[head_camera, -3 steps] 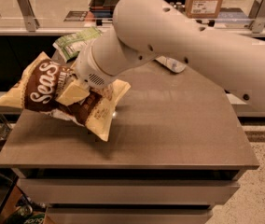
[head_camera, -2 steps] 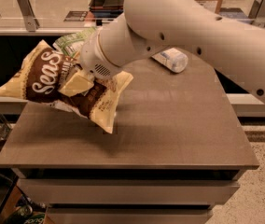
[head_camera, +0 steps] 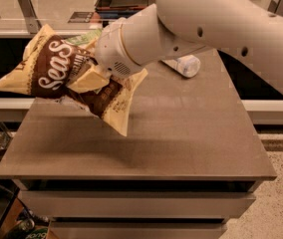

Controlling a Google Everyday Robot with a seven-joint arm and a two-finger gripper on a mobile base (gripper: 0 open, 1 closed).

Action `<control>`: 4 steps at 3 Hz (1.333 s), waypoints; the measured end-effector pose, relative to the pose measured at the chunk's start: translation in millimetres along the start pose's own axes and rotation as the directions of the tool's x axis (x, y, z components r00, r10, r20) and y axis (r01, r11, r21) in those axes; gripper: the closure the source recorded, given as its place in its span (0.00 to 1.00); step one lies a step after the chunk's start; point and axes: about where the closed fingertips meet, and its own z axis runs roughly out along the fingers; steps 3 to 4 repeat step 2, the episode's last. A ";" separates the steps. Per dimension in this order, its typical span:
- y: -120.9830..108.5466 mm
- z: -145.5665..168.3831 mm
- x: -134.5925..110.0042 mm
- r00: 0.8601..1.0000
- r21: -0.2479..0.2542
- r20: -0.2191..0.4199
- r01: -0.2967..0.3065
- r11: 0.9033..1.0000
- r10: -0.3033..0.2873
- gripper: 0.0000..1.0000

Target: Pick brown chip bag

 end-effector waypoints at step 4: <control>-10.8 -24.7 -18.8 0.998 0.065 0.035 0.050 0.997 -0.053 1.00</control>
Offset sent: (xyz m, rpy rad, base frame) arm 0.0044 -0.0165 0.0455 0.0455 -0.1093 -0.0235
